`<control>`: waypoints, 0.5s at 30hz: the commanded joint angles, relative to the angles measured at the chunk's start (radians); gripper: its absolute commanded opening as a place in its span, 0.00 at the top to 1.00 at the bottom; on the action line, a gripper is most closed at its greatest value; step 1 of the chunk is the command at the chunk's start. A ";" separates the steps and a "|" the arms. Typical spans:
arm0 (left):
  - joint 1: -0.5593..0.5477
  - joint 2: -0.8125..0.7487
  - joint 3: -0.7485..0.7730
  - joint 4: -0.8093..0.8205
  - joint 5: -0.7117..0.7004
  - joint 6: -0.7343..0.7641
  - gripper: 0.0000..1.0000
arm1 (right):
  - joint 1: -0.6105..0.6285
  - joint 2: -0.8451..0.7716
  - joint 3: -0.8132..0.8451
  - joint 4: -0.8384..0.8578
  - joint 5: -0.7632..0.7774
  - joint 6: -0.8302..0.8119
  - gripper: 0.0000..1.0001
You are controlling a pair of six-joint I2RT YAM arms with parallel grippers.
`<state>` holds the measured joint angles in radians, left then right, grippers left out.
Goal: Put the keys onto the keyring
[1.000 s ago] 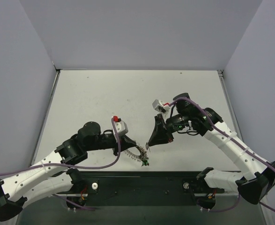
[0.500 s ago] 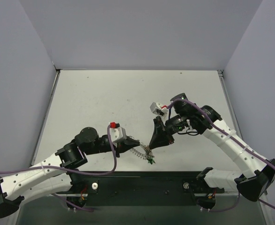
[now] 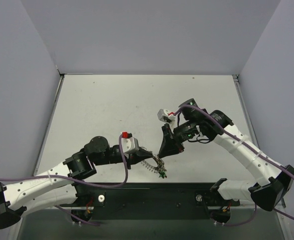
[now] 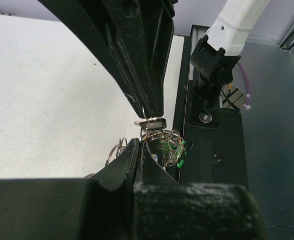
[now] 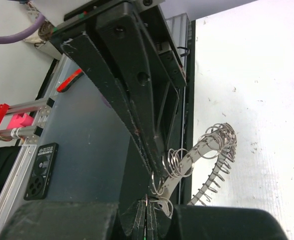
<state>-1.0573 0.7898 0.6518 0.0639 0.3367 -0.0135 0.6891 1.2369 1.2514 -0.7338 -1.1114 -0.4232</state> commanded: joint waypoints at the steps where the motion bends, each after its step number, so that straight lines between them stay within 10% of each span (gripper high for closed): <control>1: -0.013 -0.001 0.051 0.096 -0.007 0.009 1.00 | 0.012 0.015 0.042 -0.018 0.018 -0.016 1.00; 15: -0.029 0.009 0.057 0.088 -0.080 0.009 1.00 | 0.044 0.030 0.057 -0.032 0.054 0.000 1.00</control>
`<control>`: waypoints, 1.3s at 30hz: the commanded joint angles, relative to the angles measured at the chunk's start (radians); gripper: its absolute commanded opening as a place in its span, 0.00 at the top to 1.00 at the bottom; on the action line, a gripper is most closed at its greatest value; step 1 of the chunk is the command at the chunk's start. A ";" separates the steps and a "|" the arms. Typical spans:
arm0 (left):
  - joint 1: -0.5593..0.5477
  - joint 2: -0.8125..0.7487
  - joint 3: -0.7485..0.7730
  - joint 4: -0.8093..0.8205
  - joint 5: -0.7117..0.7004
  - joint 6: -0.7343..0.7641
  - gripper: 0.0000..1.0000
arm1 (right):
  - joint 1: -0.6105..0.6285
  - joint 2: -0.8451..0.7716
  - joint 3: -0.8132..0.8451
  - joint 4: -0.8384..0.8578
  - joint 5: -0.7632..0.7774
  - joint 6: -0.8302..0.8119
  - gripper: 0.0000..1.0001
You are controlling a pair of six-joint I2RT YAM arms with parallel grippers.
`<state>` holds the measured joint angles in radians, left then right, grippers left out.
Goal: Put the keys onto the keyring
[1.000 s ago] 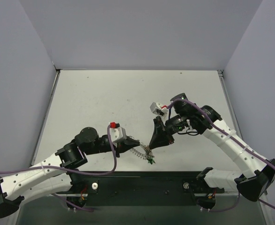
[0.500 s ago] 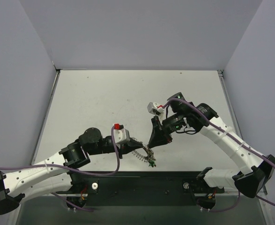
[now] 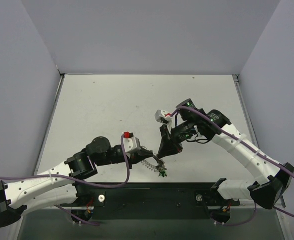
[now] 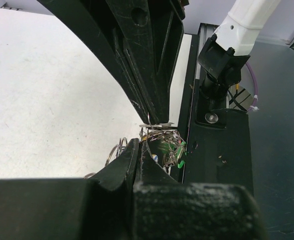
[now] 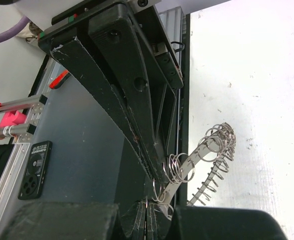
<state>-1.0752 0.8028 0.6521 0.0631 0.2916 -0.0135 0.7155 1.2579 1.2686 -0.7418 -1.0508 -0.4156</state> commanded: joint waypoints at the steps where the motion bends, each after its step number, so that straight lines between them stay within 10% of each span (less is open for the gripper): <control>1: -0.011 -0.004 0.058 0.087 -0.040 0.009 1.00 | 0.018 0.009 0.041 -0.024 -0.005 -0.006 1.00; 30: -0.032 -0.059 0.012 0.162 -0.023 0.018 1.00 | 0.027 0.049 0.051 -0.027 0.089 0.040 1.00; 39: -0.032 -0.057 0.003 0.204 -0.009 0.018 1.00 | 0.027 -0.003 0.044 -0.022 0.094 0.020 0.63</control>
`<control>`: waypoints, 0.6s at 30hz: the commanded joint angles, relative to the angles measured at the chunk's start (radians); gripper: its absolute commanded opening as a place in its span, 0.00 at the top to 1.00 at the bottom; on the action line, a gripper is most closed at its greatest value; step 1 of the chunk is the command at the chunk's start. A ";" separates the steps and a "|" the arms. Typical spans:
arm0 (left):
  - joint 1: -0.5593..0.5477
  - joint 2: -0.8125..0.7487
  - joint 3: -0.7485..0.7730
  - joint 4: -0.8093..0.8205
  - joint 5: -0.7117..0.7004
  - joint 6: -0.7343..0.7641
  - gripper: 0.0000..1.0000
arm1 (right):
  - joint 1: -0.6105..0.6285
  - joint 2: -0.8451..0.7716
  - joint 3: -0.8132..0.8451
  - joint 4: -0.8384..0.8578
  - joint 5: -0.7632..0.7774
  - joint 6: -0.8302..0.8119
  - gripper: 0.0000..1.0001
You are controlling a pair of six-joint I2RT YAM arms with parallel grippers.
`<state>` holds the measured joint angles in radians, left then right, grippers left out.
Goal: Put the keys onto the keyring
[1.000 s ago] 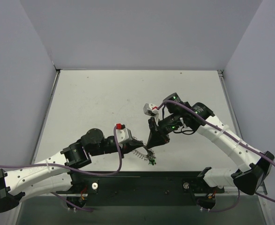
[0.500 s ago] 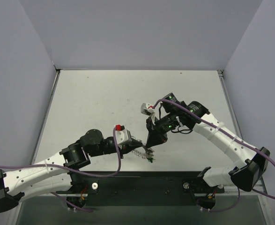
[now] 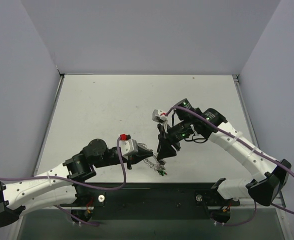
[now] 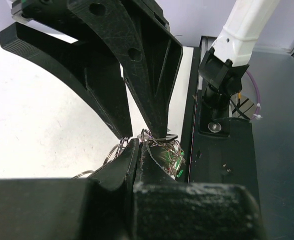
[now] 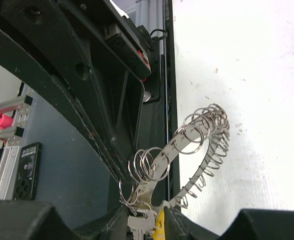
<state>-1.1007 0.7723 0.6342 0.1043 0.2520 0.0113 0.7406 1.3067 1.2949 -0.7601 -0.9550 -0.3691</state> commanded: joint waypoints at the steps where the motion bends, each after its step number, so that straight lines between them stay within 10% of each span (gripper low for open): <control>1: -0.007 -0.027 0.021 0.163 0.030 -0.007 1.00 | 0.002 -0.064 0.018 -0.005 0.002 -0.030 0.61; 18: -0.007 -0.015 0.012 0.207 0.046 -0.050 1.00 | 0.008 -0.250 -0.063 0.196 -0.007 0.024 0.46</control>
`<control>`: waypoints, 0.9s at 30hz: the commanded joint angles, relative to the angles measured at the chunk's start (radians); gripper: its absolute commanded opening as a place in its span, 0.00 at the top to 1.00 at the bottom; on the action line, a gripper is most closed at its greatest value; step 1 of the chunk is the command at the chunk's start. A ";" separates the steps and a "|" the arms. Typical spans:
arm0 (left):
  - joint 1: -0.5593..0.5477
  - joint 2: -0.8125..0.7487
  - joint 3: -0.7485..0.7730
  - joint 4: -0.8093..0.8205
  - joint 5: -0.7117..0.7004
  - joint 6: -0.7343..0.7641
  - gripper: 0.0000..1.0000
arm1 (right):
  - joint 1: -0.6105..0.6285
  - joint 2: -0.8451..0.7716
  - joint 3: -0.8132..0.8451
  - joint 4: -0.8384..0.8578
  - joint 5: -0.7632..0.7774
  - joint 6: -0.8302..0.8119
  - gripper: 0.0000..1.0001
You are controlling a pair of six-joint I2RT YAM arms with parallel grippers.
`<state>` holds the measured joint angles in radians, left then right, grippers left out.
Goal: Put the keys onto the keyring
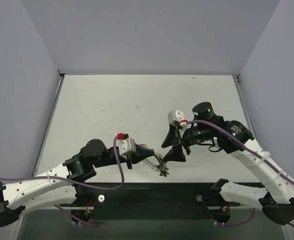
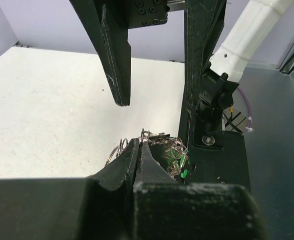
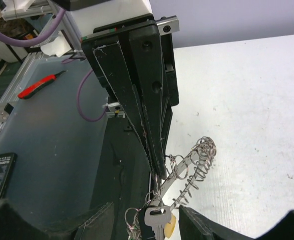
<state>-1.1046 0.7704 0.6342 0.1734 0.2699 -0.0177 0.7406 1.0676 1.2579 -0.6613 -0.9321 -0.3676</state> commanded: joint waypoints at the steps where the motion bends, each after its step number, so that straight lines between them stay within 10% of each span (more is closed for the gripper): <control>1: -0.003 -0.007 0.013 0.144 0.029 -0.024 1.00 | 0.011 -0.009 -0.034 0.113 -0.028 0.033 0.46; 27: -0.003 0.000 0.012 0.159 0.023 -0.031 1.00 | 0.049 0.003 -0.086 0.210 -0.004 0.119 0.75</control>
<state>-1.1046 0.7860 0.6323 0.2291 0.2920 -0.0418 0.7807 1.0790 1.1809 -0.4744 -0.9096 -0.2428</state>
